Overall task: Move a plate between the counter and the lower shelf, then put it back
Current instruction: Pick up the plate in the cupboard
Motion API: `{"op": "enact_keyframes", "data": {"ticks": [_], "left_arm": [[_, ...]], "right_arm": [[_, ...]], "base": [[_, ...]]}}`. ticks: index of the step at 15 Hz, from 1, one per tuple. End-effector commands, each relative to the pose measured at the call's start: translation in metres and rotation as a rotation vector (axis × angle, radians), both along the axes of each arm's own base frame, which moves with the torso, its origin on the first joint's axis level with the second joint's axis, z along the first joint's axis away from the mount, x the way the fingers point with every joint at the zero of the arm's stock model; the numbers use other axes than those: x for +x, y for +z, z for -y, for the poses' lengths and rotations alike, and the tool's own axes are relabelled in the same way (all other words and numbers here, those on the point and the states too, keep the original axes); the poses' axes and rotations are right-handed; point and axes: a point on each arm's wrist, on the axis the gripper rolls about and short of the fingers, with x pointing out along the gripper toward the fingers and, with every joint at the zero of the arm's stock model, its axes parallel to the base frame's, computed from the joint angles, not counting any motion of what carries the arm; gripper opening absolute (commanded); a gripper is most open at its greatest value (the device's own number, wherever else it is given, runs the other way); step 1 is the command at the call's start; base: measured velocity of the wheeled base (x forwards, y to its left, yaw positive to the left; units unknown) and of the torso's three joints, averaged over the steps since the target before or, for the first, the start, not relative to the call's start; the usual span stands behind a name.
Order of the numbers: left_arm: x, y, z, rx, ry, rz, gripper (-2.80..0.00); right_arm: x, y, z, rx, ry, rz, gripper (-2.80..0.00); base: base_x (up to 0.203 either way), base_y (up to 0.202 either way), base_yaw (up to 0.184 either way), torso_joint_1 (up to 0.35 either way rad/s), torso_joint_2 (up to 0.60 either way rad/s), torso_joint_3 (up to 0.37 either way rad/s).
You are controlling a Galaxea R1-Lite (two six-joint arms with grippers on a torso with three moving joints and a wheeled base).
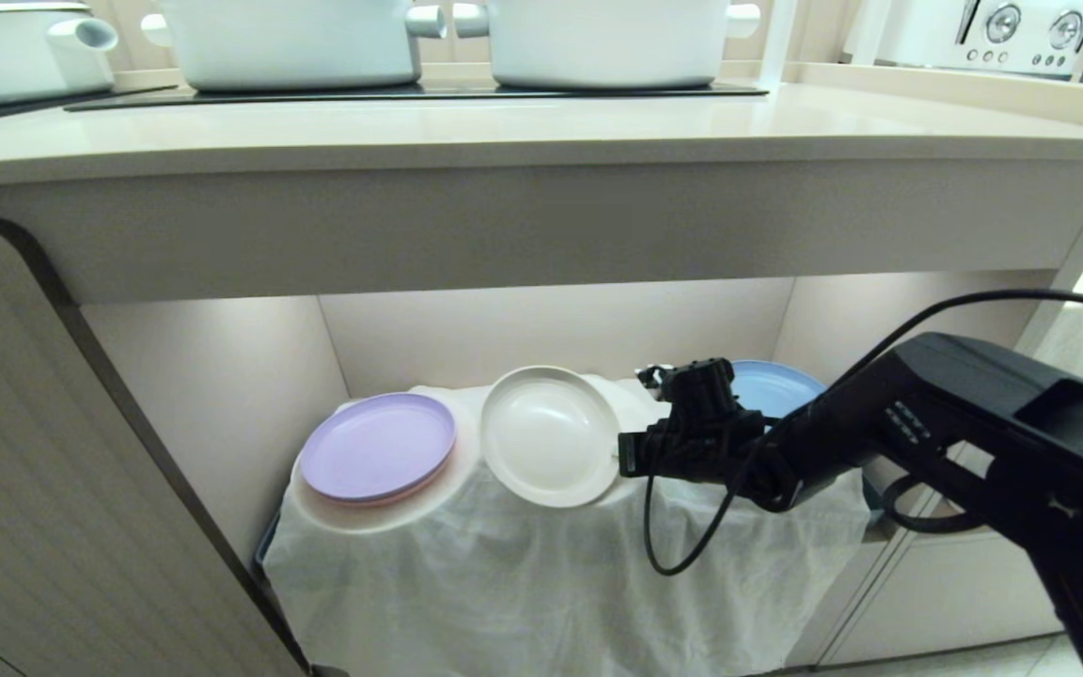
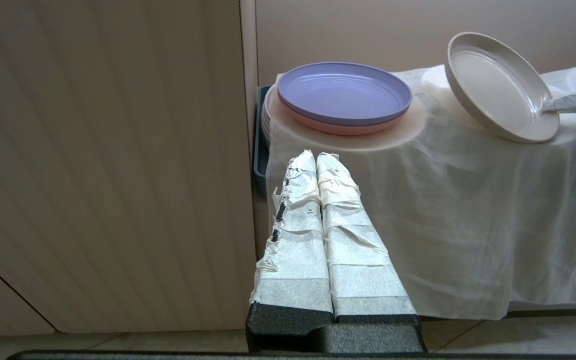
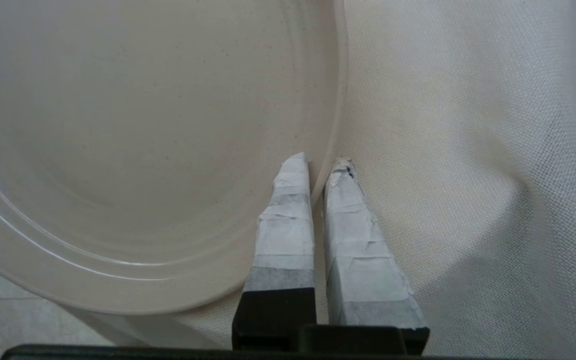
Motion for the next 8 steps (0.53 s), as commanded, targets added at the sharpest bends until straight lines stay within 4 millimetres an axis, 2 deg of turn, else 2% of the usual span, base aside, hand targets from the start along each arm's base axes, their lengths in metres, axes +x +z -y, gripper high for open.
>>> {"op": "enact_keyframes", "data": {"ticks": [1,4,8], "left_arm": [[0.0,0.0,0.0,-0.001,0.001,0.0,-2.8],[0.0,0.0,0.0,-0.001,0.001,0.0,-2.8],[0.0,0.0,0.0,-0.001,0.001,0.0,-2.8]], "right_arm": [[0.0,0.001,0.0,-0.003,-0.01,0.007,-2.8],[-0.001,0.004,0.001,-0.006,-0.024,0.007,-2.8],[-0.003,0.017,0.002,0.015,-0.025,0.014,-2.8]], "base": [[0.0,0.0,0.0,0.0,0.0,0.0],[0.0,0.0,0.0,0.0,0.0,0.0],[0.0,0.0,0.0,0.0,0.0,0.0]]}}
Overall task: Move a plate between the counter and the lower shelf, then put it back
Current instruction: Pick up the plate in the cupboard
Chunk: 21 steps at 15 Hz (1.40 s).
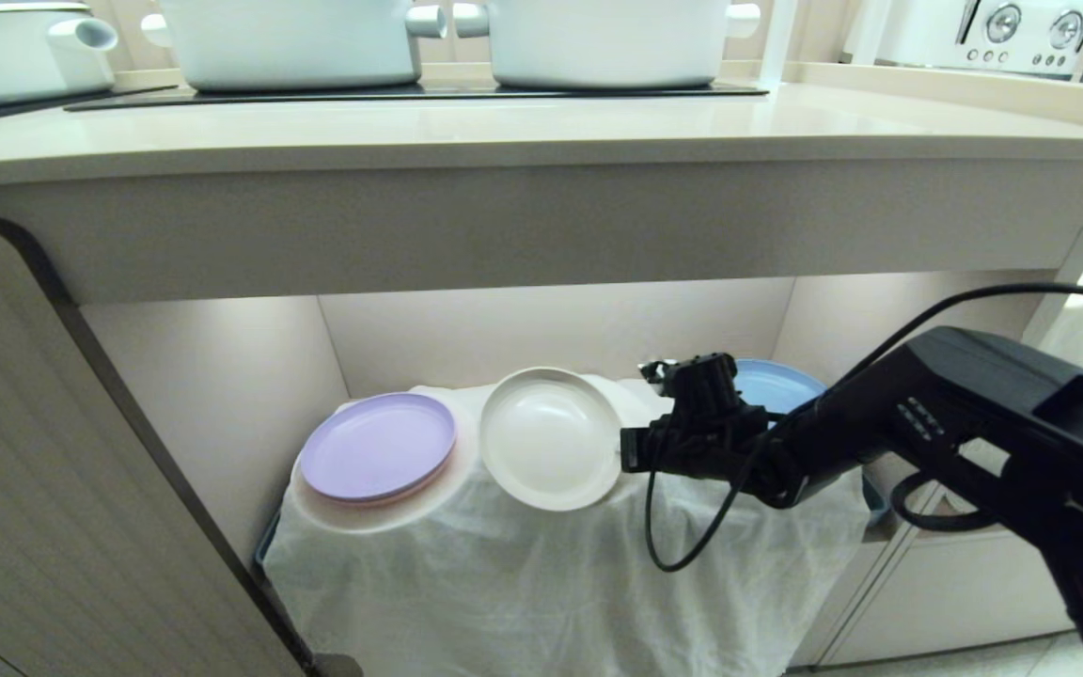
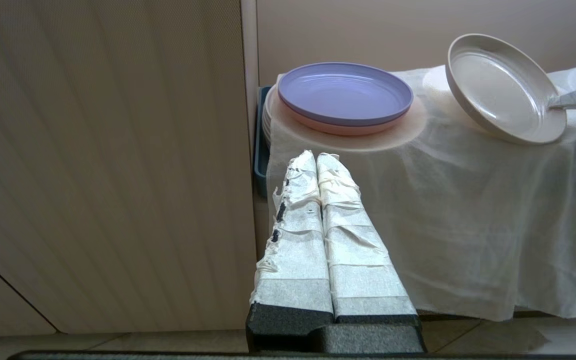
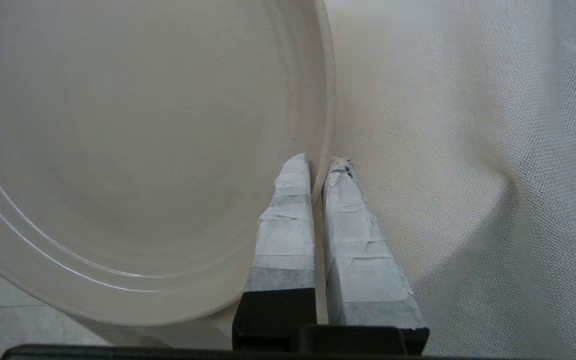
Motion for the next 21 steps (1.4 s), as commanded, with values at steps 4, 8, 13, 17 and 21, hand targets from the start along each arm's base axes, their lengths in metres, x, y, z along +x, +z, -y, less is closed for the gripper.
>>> {"op": "enact_keyframes", "data": {"ticks": [4,8,13,17,21], "left_arm": [[0.0,0.0,0.0,-0.001,0.001,-0.001,-2.8],[0.0,0.0,0.0,-0.001,0.001,-0.001,-2.8],[0.0,0.0,0.0,-0.001,0.001,-0.001,-2.8],[0.0,0.0,0.0,-0.001,0.001,-0.001,-2.8],[0.0,0.0,0.0,-0.001,0.002,-0.001,-2.8]], "right_arm": [[-0.003,0.016,0.001,0.041,-0.02,-0.014,-2.8],[-0.006,0.022,0.005,0.04,-0.015,-0.06,-2.8],[-0.008,0.027,0.008,0.07,-0.044,-0.099,-2.8],[-0.013,0.032,0.019,0.056,-0.068,-0.129,-2.8],[-0.024,0.037,0.034,0.054,-0.08,-0.151,-2.8]], "base": [[0.0,0.0,0.0,0.0,0.0,0.0],[0.0,0.0,0.0,0.0,0.0,0.0],[0.0,0.0,0.0,0.0,0.0,0.0],[0.0,0.0,0.0,0.0,0.0,0.0],[0.0,0.0,0.0,0.0,0.0,0.0]]}}
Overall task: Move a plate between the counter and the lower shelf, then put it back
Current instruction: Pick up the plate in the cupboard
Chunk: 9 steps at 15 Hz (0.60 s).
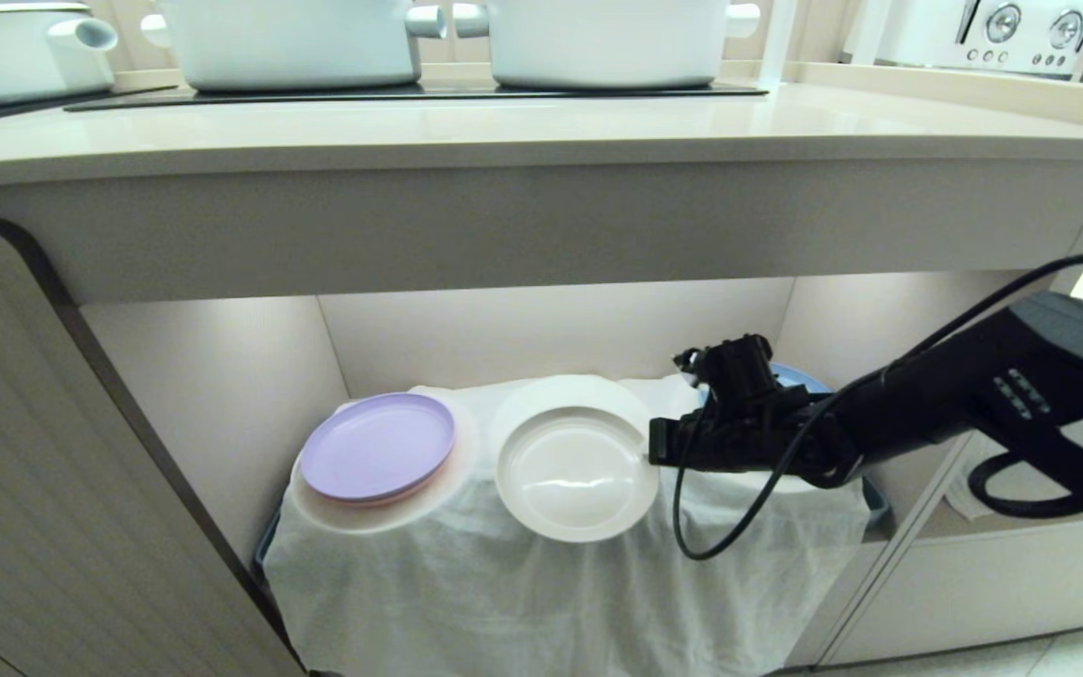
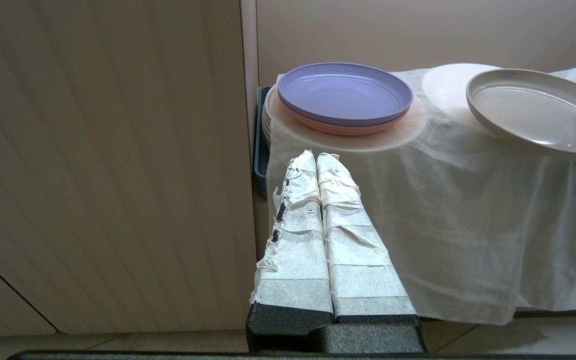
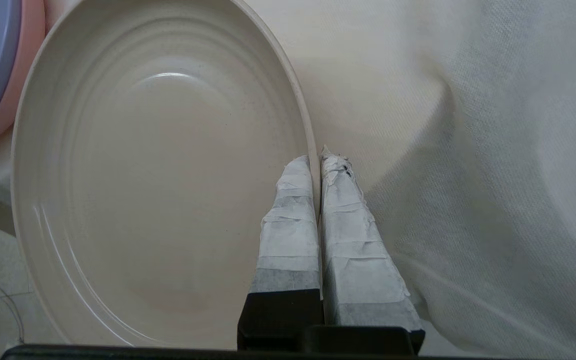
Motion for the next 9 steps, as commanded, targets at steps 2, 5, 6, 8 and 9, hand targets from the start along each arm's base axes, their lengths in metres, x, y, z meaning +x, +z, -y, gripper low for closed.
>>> {"op": "enact_keyframes", "data": {"ticks": [2,5,6,8,9], "left_arm": [[0.0,0.0,0.0,-0.001,0.001,-0.001,-2.8],[0.0,0.0,0.0,-0.001,0.001,-0.001,-2.8],[0.0,0.0,0.0,-0.001,0.001,-0.001,-2.8],[0.0,0.0,0.0,-0.001,0.001,-0.001,-2.8],[0.0,0.0,0.0,-0.001,0.001,-0.001,-2.8]], "right_arm": [[-0.009,0.011,0.014,0.003,-0.022,0.0,-2.8],[-0.017,0.012,0.026,-0.004,-0.039,-0.009,-2.8],[-0.02,0.013,0.029,-0.007,-0.044,-0.013,-2.8],[-0.028,0.012,0.037,-0.022,-0.048,-0.028,-2.8],[-0.032,0.011,0.04,-0.03,-0.047,-0.033,-2.8]], "base": [[0.0,0.0,0.0,0.0,0.0,0.0],[0.0,0.0,0.0,0.0,0.0,0.0],[0.0,0.0,0.0,0.0,0.0,0.0],[0.0,0.0,0.0,0.0,0.0,0.0],[0.0,0.0,0.0,0.0,0.0,0.0]]}}
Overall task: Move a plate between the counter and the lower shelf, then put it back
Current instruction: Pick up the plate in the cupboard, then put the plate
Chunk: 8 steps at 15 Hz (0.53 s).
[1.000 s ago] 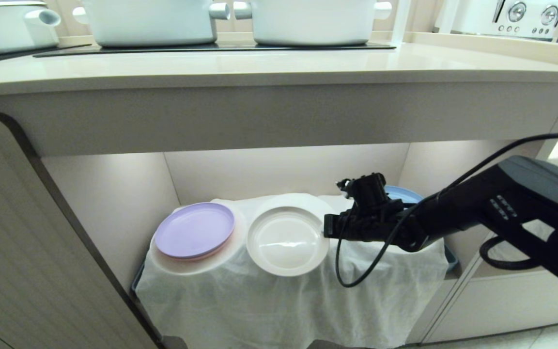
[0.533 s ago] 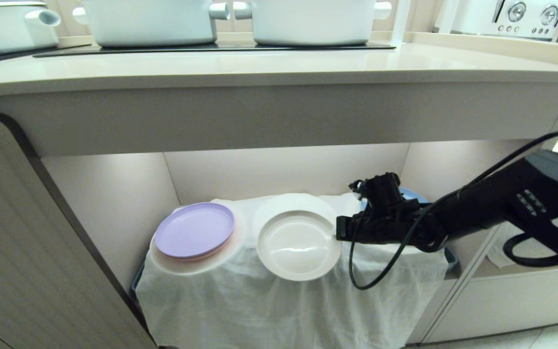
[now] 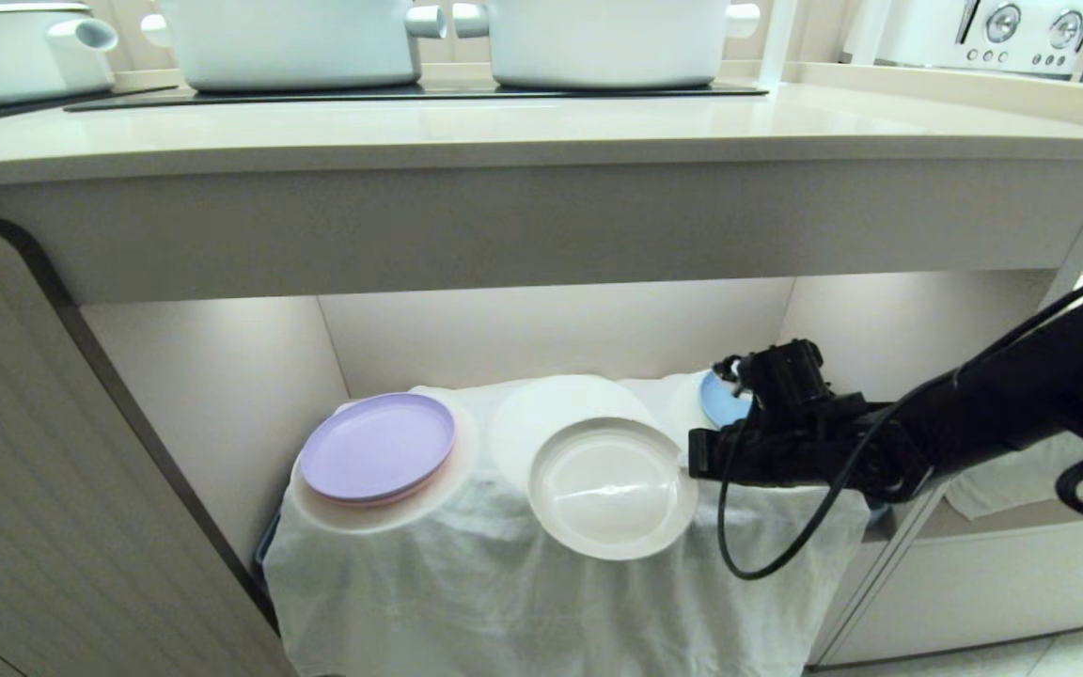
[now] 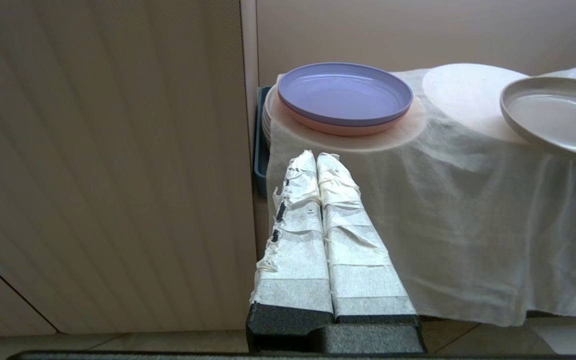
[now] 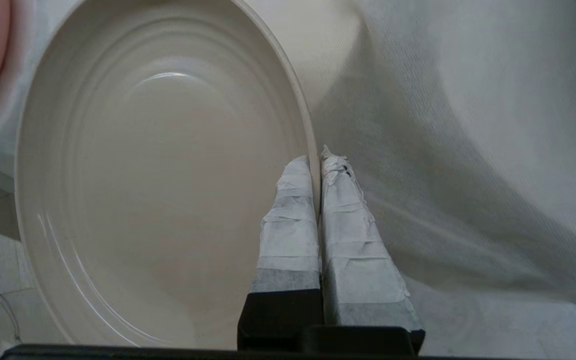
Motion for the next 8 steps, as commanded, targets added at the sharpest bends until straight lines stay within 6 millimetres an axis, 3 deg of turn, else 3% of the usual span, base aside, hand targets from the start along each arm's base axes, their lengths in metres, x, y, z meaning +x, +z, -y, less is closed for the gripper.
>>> {"op": "enact_keyframes", "data": {"ticks": [1,8], "left_arm": [[0.0,0.0,0.0,-0.001,0.0,-0.001,-2.8],[0.0,0.0,0.0,-0.001,0.0,-0.001,-2.8]], "right_arm": [[-0.011,0.006,0.008,-0.005,-0.005,0.0,-2.8],[-0.033,0.018,0.021,-0.009,-0.016,0.001,-2.8]], "base": [[0.0,0.0,0.0,0.0,0.0,0.0],[0.0,0.0,0.0,0.0,0.0,0.0]]}}
